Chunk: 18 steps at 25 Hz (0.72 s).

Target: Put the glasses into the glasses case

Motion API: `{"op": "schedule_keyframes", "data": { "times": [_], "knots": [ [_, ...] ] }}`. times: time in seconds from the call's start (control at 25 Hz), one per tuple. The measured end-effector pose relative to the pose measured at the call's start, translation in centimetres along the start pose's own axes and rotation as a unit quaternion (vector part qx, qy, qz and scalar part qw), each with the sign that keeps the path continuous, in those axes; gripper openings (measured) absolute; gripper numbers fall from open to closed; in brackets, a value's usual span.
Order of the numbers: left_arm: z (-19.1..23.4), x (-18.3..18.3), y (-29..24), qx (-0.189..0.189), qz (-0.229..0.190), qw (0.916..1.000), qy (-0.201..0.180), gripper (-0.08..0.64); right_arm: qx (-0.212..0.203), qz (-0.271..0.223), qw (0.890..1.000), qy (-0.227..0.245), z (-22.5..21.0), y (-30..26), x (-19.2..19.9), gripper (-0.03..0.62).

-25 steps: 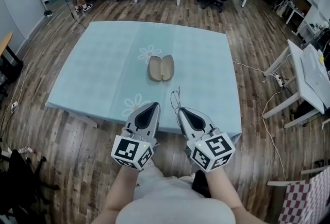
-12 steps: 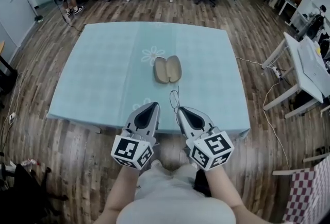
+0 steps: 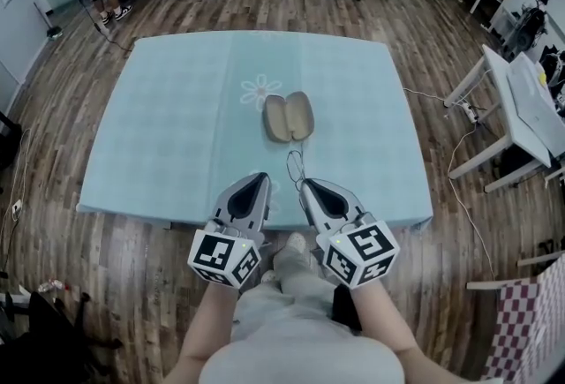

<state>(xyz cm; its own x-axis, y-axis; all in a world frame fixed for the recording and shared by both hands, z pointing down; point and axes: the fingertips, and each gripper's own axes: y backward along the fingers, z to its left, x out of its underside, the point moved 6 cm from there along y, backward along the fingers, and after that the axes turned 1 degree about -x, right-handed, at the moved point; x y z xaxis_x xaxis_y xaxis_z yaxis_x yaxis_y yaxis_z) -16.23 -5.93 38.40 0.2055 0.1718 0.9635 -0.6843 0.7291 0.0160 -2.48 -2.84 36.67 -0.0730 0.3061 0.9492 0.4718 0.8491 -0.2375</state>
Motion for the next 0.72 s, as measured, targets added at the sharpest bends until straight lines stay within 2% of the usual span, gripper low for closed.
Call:
{"op": "schedule_keyframes", "data": {
  "times": [0.36,0.72],
  "knots": [
    [1.7,0.5,-2.2,0.001,0.008,1.0,0.006,0.008,0.005,0.001,1.0,-0.002,-1.8,-2.5,-0.4,0.012],
    [3.7,0.6,-6.0,0.014,0.019,0.9997,-0.004,0.008,0.012,-0.001,1.0,-0.018,-4.6,-6.2,-0.6,0.011]
  ]
}}
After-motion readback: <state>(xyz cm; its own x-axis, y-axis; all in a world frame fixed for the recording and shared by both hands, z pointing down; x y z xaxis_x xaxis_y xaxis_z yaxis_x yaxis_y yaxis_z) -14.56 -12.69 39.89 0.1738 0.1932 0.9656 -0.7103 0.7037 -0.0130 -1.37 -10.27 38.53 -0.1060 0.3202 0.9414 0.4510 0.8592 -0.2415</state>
